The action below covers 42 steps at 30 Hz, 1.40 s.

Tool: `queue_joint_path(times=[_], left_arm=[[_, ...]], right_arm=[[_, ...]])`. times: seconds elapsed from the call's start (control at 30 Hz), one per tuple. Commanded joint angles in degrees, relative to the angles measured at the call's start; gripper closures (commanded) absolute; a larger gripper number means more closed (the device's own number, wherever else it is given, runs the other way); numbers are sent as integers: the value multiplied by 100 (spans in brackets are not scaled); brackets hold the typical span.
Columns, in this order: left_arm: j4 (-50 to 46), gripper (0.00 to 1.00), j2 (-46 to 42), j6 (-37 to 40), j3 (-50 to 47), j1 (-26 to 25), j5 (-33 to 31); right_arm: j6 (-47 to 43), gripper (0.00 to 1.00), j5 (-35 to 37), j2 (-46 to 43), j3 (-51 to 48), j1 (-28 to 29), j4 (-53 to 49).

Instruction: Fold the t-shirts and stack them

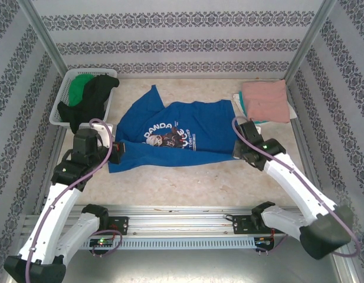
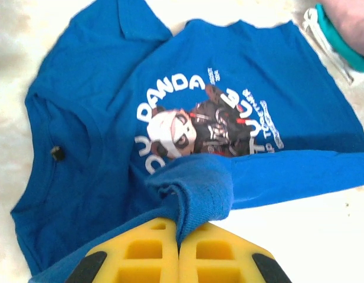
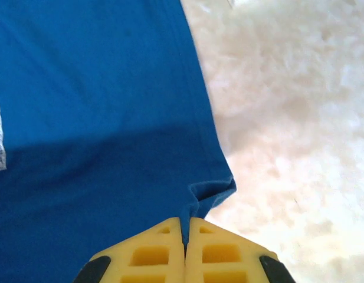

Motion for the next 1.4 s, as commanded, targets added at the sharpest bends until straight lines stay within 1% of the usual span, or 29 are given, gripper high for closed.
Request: queue_joint_path(times=[0.0,0.1,0.17,0.27,0.4,0.6,0.77,0.97,1.07,1.13,1.27,1.37], left_arm=[[-247,100,-382,-172,-116,-11,24],[236,100,-276,-169,-325,-20,28],[504,100,229,-73,-336,-14,-46],[816,100,1185,135,-112,-16,-92],[1220,100,2329,419,269,-15,-327],[1495,100,3572,737,901,2,-671],[1469,100,4383,913,1440,15,-826],[1686,100,4852,965,1797,41,-922],[1749,100,5123,970,2010,54,-926],[1670,100,5248,924,2164,60,-1115],[1856,100,5216,859,2088,139,-1103],[1962,100,5311,787,2129,189,-1089]], right_arm=[[320,100,359,-460,-227,42,-576],[191,100,402,-420,-273,-86,-380],[-26,100,264,-96,-164,-345,-75],[-375,100,257,643,132,-641,390],[-771,100,118,1780,700,-964,787],[-1052,100,-106,3110,1539,-1154,1185],[-1095,100,-58,4004,2122,-1179,1039],[-1180,100,108,4290,2228,-1219,1041],[-1184,100,60,4406,2292,-1298,1037],[-1146,100,34,4447,2350,-1295,982],[-1155,100,-34,4325,2250,-1301,1118],[-1144,99,-64,4519,2470,-1322,1065]])
